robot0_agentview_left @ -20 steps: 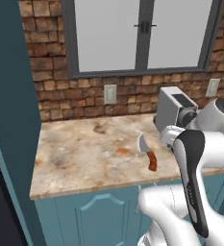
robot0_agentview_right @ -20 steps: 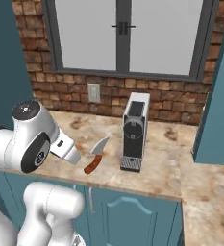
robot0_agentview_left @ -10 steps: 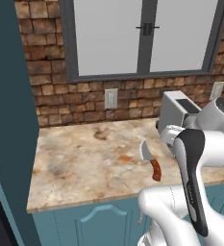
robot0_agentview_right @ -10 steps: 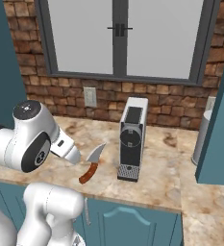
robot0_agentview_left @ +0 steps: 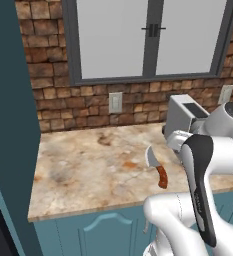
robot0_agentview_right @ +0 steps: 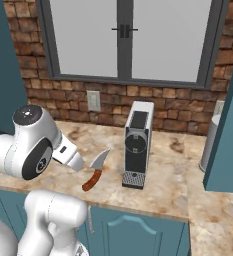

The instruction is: Move the cutting board and knife to the sink. Then move spray from the cabinet to the counter.

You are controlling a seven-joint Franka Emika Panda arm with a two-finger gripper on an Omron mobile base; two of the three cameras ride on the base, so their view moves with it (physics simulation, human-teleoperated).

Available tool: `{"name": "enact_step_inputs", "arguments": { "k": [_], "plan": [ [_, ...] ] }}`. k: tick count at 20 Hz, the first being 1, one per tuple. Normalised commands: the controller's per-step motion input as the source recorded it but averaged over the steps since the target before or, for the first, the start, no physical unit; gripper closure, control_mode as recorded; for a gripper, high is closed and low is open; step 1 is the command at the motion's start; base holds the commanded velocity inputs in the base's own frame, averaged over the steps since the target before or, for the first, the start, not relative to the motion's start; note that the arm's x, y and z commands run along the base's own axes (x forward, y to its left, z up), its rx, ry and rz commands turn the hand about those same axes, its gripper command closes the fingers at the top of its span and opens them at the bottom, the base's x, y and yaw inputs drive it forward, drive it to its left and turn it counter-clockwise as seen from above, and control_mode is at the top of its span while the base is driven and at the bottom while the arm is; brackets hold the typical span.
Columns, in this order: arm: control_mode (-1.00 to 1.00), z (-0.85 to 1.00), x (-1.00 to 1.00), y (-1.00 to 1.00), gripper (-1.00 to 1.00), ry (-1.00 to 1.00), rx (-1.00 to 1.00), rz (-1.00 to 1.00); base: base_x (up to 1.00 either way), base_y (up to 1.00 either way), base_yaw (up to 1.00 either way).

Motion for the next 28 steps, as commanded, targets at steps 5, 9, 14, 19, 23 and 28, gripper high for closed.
{"name": "enact_step_inputs", "arguments": {
  "k": [5,9,14,19,23,28],
  "plan": [
    [1.0,0.0,0.0,0.0,-1.0,0.0,0.0,0.0,0.0,0.0,0.0],
    [-1.0,0.01,0.16,0.0,-1.0,0.11,0.0,0.0,0.0,0.0,0.0],
    [-1.0,0.16,0.61,0.0,-1.0,0.42,-0.03,0.0,0.0,0.0,0.0],
    [-1.0,-0.29,0.28,0.0,-1.0,0.06,0.0,0.0,0.0,0.0,0.0],
    [-1.0,-0.99,0.34,0.0,-1.0,-0.01,0.0,0.0,0.0,0.0,0.0],
    [-1.0,-1.0,0.41,0.0,-1.0,-0.04,0.0,-0.02,0.0,0.0,0.0]
  ]
}}
